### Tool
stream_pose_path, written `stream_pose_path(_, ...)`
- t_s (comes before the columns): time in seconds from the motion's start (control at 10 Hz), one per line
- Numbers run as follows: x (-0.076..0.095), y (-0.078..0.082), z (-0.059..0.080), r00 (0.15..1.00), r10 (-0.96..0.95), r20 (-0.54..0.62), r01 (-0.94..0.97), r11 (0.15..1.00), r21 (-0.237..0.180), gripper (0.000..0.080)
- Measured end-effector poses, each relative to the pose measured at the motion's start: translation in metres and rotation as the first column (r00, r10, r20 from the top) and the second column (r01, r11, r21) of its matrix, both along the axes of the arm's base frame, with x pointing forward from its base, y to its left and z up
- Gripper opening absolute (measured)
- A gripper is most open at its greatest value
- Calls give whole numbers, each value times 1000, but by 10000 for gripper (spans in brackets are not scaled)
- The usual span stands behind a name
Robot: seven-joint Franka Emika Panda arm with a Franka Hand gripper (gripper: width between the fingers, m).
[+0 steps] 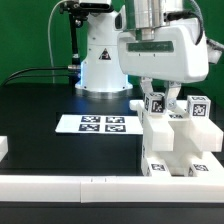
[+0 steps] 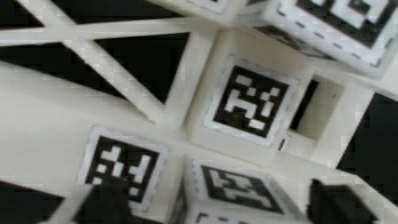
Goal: Assemble chair
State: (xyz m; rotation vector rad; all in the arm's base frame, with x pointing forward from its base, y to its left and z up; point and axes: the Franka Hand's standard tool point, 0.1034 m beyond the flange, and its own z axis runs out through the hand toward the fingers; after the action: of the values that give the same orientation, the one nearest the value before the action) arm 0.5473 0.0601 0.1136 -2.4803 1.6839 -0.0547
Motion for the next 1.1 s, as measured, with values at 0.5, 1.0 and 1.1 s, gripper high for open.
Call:
stream_pose_path(0.5, -2, -9, -1, 761, 648, 19, -646, 760, -72, 649)
stream_pose_path(1.0, 2, -12, -1, 567, 823, -21, -818, 560, -134, 469)
stream_pose_path(1.1, 1, -11, -1, 616, 787, -19, -782, 609, -128, 286)
